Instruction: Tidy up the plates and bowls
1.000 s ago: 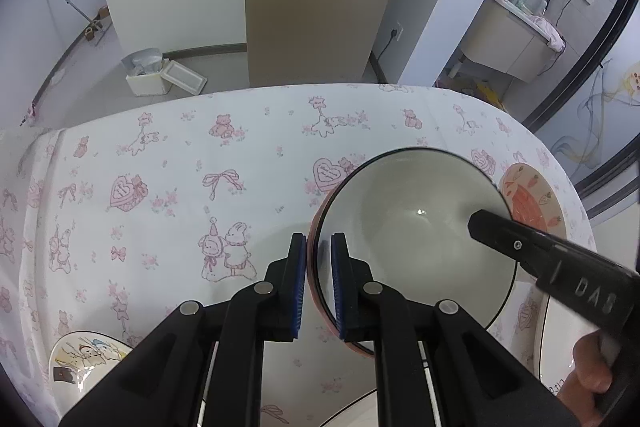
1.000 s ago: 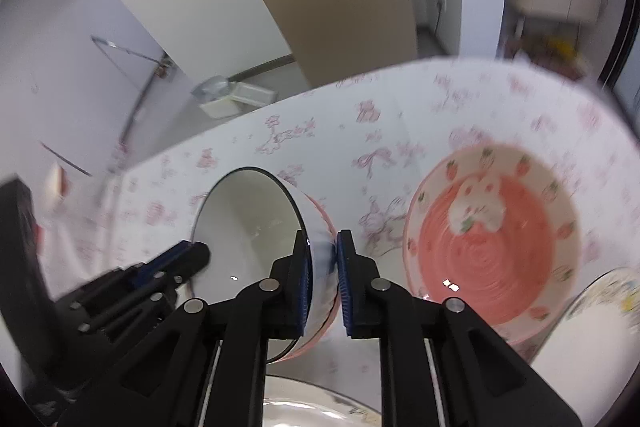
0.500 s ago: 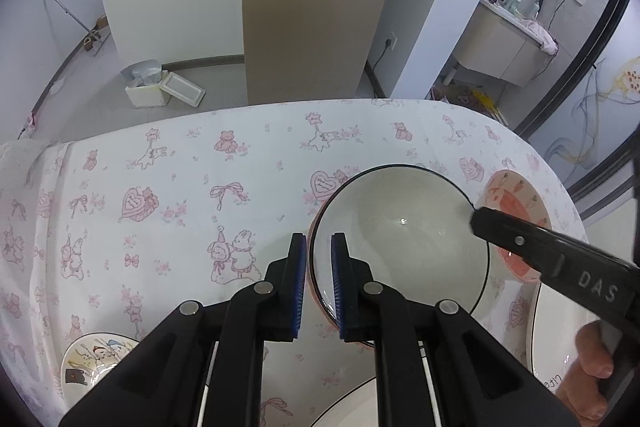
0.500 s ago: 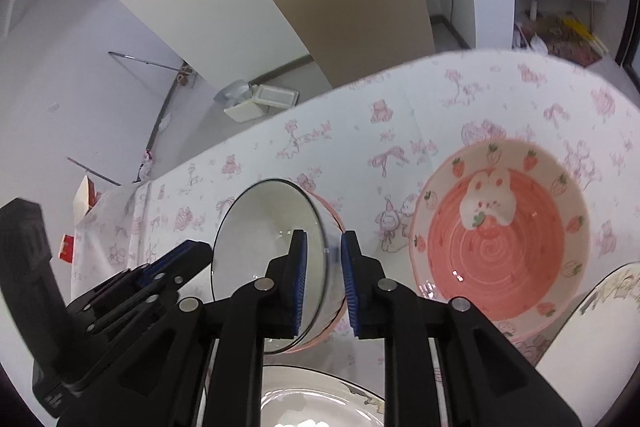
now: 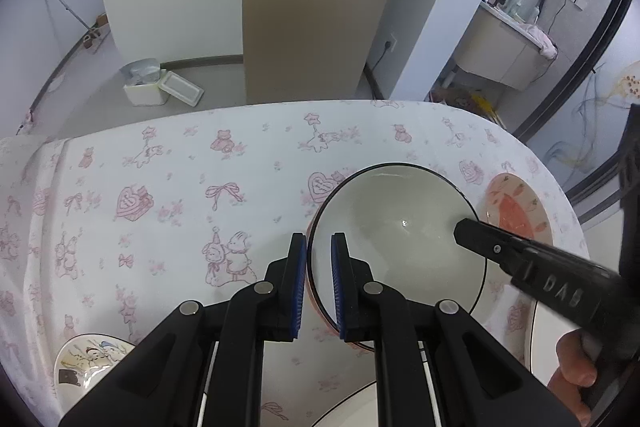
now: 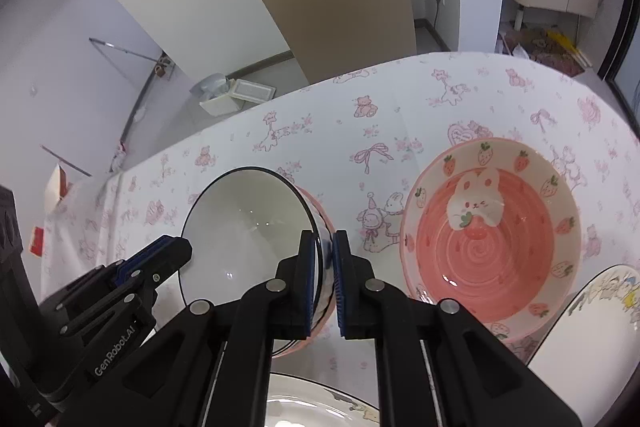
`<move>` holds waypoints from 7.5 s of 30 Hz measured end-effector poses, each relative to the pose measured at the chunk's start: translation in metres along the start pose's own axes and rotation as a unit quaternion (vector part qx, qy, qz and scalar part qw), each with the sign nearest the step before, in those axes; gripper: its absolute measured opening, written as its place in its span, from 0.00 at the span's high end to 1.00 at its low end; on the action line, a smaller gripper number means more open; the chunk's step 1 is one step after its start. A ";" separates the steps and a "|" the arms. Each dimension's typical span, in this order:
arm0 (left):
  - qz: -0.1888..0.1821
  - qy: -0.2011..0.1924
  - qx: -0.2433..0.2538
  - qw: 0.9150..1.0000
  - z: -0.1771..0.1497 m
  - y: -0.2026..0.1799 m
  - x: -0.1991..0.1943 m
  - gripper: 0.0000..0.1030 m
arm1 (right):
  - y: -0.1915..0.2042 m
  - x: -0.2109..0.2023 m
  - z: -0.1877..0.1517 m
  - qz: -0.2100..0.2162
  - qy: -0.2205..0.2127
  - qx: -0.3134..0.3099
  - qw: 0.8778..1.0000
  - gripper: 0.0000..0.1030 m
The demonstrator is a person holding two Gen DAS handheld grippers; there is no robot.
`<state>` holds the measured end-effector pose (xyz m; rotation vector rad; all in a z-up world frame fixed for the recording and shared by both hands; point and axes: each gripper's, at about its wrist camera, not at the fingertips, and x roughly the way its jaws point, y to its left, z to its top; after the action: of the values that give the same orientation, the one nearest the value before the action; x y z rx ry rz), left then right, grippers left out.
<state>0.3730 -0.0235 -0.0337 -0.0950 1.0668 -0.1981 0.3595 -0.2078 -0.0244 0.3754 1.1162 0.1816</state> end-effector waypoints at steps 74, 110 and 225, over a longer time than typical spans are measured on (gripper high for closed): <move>-0.105 -0.128 0.028 0.986 0.013 -0.160 -0.110 0.12 | -0.131 -0.186 0.006 -0.041 -0.193 0.062 0.978 0.45; -0.050 0.062 -0.003 0.997 0.002 -0.147 0.060 0.66 | -0.147 -0.047 0.013 -0.015 -0.017 0.091 0.996 0.54; 0.045 -0.059 -0.010 0.997 -0.002 0.001 -0.023 0.90 | 0.050 -0.034 -0.014 -0.045 -0.114 -0.080 0.989 0.91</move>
<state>0.3602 -0.0173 -0.0149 -0.0753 0.9527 -0.0988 0.3341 -0.1703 0.0180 0.1968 0.8845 0.1432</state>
